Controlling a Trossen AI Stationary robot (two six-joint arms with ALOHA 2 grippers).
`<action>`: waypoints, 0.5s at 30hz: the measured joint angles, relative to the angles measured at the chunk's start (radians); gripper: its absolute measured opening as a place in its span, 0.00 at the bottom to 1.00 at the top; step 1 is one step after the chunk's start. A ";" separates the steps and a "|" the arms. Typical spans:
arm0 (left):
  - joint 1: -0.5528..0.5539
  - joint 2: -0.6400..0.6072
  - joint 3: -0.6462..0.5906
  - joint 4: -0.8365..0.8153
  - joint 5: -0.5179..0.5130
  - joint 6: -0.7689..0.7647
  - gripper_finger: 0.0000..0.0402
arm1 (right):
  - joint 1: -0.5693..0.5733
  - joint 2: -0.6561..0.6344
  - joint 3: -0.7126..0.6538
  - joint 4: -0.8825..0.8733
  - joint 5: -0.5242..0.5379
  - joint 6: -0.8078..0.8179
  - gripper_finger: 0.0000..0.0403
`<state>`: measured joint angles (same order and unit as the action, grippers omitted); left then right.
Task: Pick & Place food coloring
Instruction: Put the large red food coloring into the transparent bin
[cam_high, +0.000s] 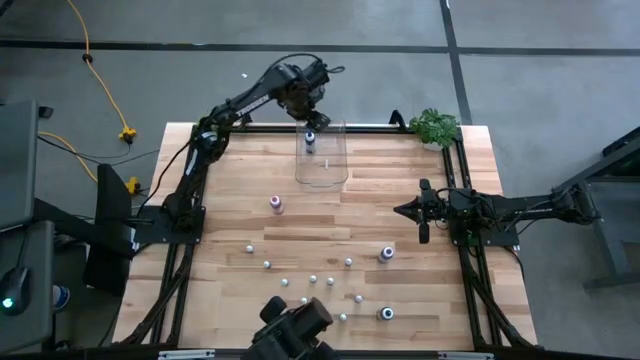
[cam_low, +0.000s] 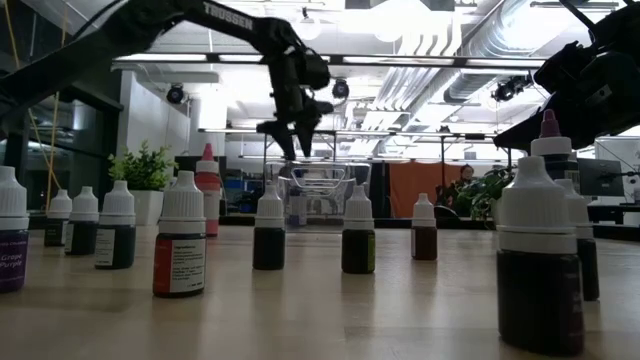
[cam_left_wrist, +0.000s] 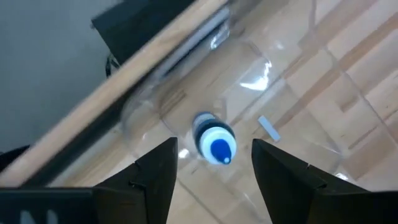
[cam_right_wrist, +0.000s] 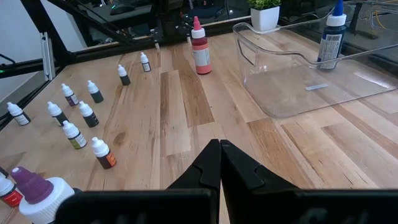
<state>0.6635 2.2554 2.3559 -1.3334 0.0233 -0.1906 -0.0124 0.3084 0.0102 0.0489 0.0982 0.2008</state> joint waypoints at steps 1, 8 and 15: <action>0.006 -0.016 0.000 -0.004 0.000 0.010 0.50 | 0.000 0.000 0.000 0.000 0.000 0.000 0.00; 0.016 -0.133 0.000 -0.072 0.008 0.085 0.50 | 0.000 0.000 0.000 0.000 0.000 0.000 0.00; 0.017 -0.247 0.000 -0.246 0.014 0.214 0.49 | 0.000 0.000 0.000 0.000 0.000 0.000 0.00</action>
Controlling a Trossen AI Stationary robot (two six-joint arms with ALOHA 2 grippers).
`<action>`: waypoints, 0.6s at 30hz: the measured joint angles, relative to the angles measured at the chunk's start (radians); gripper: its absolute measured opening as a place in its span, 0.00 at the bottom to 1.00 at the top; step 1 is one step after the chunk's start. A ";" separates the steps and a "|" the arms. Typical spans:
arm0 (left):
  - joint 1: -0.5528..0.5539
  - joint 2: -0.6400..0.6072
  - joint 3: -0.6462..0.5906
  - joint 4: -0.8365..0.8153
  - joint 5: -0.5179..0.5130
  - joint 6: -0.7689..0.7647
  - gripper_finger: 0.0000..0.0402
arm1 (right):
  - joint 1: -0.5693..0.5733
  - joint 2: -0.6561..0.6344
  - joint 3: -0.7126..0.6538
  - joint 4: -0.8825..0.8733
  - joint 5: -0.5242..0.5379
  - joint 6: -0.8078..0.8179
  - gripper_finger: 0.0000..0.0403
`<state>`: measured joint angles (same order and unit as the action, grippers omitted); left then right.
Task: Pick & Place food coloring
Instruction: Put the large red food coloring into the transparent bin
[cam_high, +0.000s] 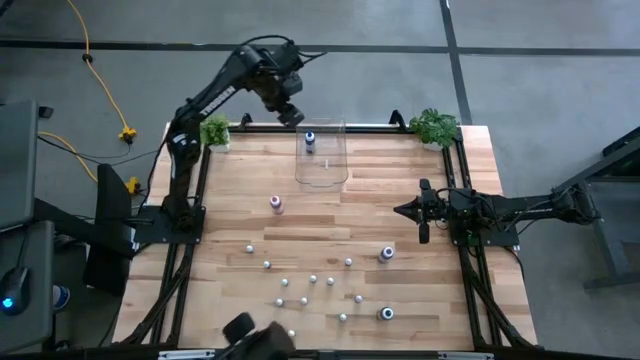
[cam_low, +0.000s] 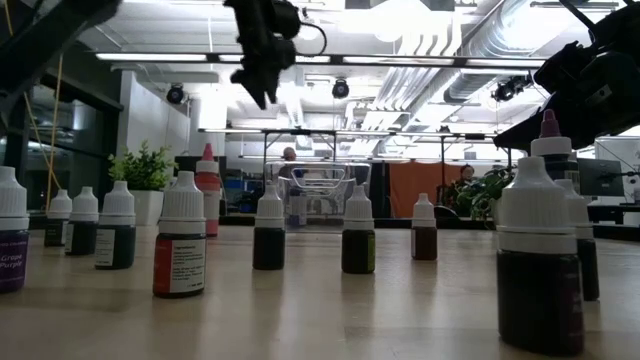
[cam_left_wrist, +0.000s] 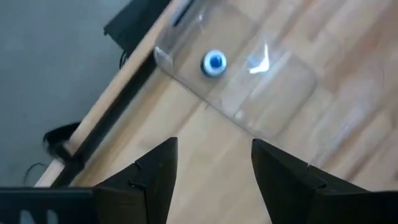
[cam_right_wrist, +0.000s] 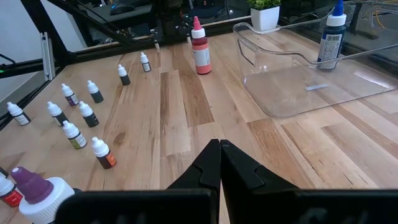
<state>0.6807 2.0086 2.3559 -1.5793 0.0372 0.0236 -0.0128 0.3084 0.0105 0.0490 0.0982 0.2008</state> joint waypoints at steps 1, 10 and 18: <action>0.000 -0.014 -0.002 0.004 0.001 0.014 0.49 | 0.000 0.000 0.000 0.000 0.000 0.000 0.00; -0.001 -0.176 -0.024 0.008 0.137 0.076 0.48 | 0.000 0.000 0.000 0.000 0.000 0.000 0.00; -0.002 -0.342 -0.155 0.010 0.240 0.032 0.48 | 0.000 0.000 0.000 0.000 0.000 0.000 0.00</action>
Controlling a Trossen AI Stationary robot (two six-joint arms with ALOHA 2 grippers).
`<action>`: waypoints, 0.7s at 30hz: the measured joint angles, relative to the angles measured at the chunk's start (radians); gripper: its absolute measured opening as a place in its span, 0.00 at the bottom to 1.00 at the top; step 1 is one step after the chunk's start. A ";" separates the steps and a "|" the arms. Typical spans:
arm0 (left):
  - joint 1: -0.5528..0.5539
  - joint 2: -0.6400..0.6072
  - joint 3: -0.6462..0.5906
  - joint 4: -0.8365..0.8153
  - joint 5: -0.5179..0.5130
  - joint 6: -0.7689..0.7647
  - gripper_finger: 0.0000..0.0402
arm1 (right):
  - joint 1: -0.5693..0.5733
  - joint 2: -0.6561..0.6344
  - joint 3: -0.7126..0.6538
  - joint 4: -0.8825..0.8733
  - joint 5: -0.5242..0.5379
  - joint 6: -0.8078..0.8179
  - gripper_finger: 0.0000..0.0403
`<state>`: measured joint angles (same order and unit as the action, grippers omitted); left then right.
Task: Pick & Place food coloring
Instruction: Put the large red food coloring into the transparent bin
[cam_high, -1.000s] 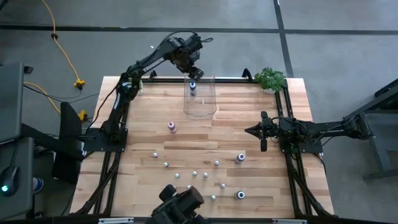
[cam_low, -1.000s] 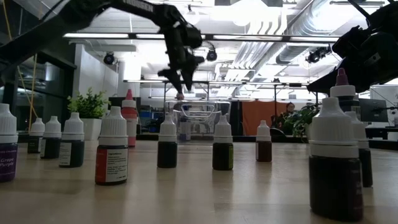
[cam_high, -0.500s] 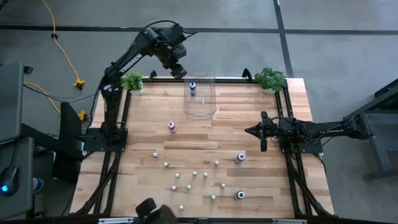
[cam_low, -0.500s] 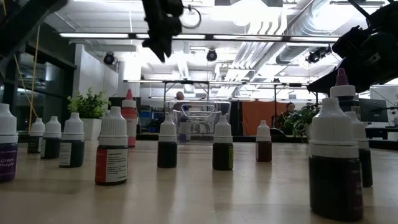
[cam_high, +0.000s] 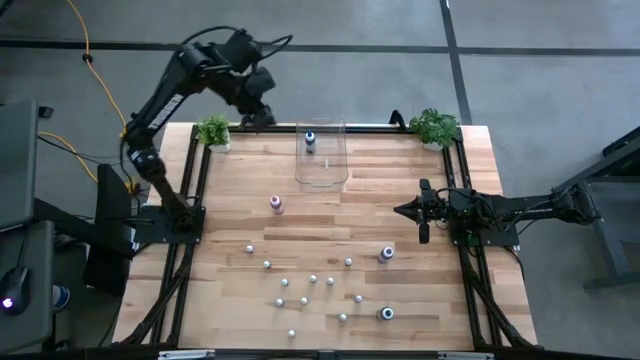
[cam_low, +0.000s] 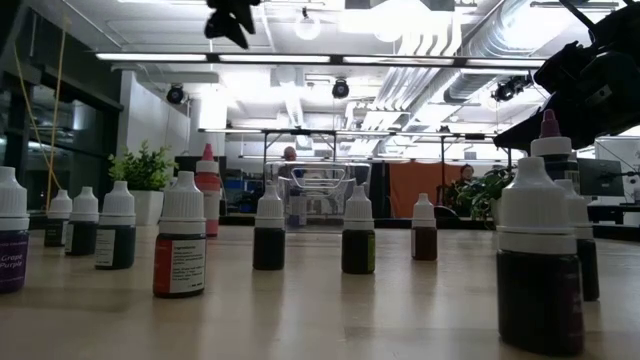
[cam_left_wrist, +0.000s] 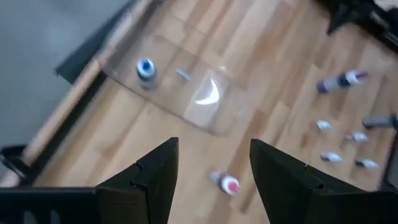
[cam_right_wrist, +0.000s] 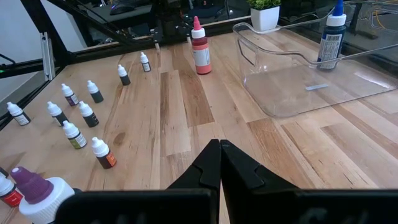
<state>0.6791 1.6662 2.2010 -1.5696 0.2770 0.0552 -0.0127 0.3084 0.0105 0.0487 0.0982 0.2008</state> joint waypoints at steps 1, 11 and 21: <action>-0.006 -0.029 -0.040 -0.001 0.004 -0.003 0.48 | 0.000 0.000 0.000 0.000 0.000 0.000 0.00; -0.079 -0.377 -0.609 -0.003 -0.044 0.020 0.48 | 0.000 0.000 0.000 0.000 0.000 0.000 0.00; -0.078 -0.567 -0.967 0.078 -0.043 0.130 0.48 | 0.000 0.000 0.000 0.000 0.000 0.000 0.00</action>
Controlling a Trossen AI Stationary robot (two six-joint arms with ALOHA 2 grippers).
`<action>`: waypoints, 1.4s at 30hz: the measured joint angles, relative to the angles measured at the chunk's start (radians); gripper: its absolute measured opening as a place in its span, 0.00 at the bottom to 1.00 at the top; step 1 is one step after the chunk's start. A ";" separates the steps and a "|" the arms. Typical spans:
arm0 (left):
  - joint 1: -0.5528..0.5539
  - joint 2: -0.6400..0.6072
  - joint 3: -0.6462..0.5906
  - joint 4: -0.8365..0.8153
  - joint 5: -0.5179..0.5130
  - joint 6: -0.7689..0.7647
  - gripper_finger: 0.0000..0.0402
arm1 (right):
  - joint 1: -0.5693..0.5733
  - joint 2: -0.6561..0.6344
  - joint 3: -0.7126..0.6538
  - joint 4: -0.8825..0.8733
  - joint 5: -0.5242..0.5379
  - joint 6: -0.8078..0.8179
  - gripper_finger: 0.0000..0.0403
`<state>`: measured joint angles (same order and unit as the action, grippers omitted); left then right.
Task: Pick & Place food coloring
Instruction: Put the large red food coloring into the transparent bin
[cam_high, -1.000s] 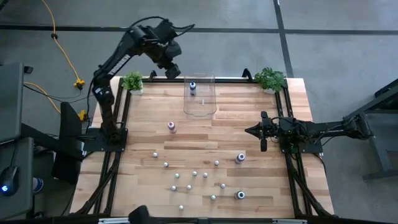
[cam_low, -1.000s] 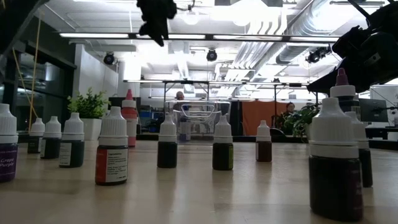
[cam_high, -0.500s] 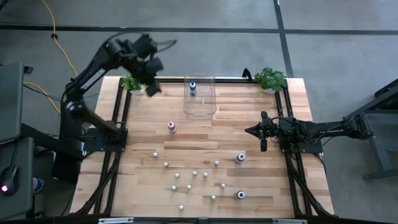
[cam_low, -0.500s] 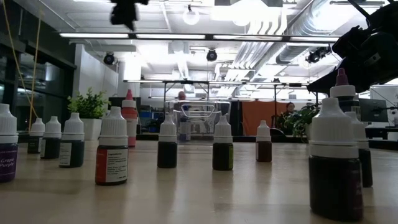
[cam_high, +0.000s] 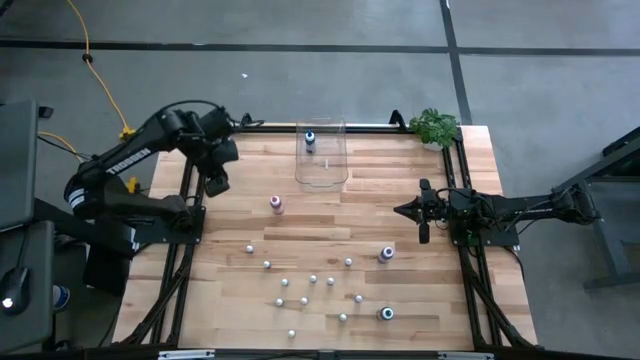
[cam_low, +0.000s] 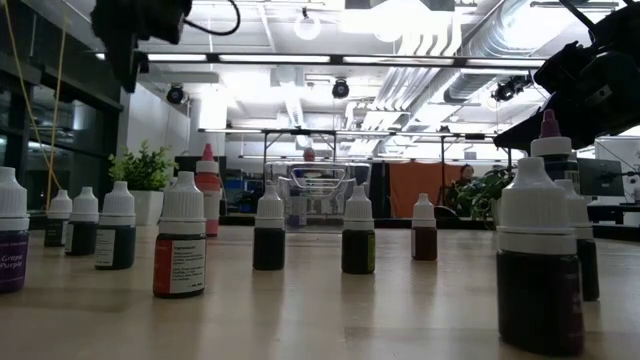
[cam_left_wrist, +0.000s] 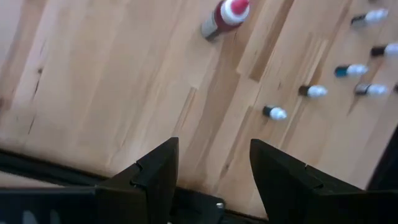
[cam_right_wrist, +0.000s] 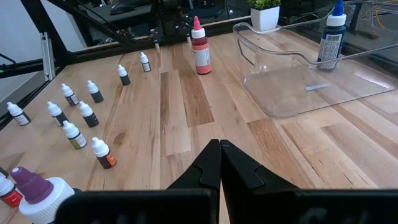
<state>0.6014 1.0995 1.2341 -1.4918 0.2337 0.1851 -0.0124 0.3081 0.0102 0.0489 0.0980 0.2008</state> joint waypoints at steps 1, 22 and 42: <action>0.000 -0.007 -0.023 0.011 0.000 0.026 0.48 | 0.000 0.000 0.000 0.000 0.000 0.000 0.00; 0.000 -0.016 -0.184 0.414 0.089 0.421 0.48 | 0.000 0.000 0.000 0.000 0.000 0.000 0.00; -0.197 0.226 -0.183 0.549 -0.037 0.447 0.48 | 0.000 0.000 0.000 0.000 0.000 0.000 0.00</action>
<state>0.4042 1.3254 1.0508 -0.9424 0.1963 0.6319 -0.0126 0.3083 0.0103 0.0490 0.0982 0.2008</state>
